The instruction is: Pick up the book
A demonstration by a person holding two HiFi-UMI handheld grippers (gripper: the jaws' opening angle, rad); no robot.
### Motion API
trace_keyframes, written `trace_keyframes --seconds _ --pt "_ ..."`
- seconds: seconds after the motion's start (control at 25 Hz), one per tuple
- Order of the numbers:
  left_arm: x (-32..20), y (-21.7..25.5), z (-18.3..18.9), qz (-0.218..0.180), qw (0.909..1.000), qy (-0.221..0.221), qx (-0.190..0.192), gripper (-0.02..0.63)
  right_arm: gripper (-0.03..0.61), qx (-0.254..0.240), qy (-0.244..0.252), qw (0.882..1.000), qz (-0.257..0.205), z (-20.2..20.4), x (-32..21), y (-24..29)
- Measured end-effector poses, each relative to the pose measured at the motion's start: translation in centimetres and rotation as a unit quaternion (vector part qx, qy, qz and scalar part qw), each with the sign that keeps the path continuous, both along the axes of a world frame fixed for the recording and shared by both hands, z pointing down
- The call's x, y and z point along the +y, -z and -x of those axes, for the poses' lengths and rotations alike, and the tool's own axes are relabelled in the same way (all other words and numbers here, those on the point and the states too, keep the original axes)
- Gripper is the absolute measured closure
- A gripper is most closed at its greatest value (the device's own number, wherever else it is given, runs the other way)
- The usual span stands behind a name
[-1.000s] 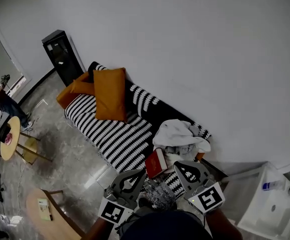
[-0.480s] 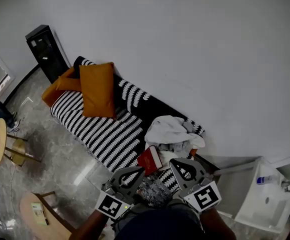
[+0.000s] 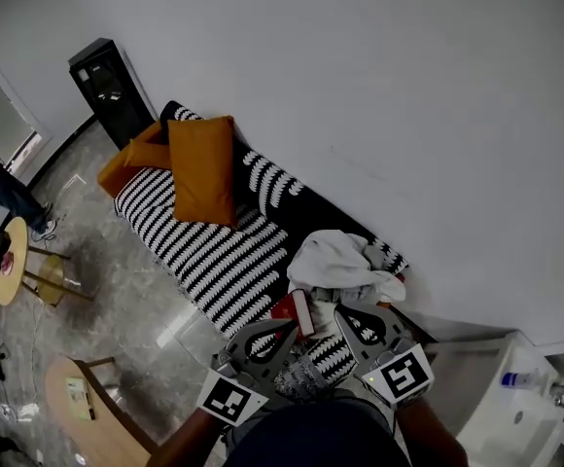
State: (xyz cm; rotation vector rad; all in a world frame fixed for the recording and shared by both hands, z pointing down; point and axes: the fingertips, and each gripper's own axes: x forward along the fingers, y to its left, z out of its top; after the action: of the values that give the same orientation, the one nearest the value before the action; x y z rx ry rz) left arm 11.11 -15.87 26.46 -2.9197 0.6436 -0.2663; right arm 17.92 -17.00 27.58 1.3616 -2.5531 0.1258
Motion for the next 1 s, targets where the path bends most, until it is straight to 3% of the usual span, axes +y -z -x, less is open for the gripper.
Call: trace_keyframes --seconds 0.24,0.4,0.52,0.8,1.0 --pt "-1.7 0.5 -0.6 -0.010 0.9989 0.044 -0.013 0.609 0.565 -0.014 0.040 0.999 0.002 -1.1 -1.3 -0.5" --pt "-2.5 0.7 1.5 0.014 0.9954 0.093 0.016 0.609 0.565 -0.006 0.054 0.998 0.025 -0.7 -1.7 -2.5" --pt "-3.0 0.0 3.3 0.011 0.9964 0.084 0.002 0.609 0.565 -0.001 0.046 0.999 0.017 0.3 -3.0 -2.4" --pt "-8.2 -0.6 8.3 0.052 0.9945 0.072 0.056 0.609 0.565 0.001 0.012 1.000 0.008 5.6 -6.3 0.1" --pt "-11.5 -2.3 9.0 0.070 0.9925 0.060 0.081 0.609 0.565 0.015 0.000 0.999 0.032 6.7 -8.6 -1.2"
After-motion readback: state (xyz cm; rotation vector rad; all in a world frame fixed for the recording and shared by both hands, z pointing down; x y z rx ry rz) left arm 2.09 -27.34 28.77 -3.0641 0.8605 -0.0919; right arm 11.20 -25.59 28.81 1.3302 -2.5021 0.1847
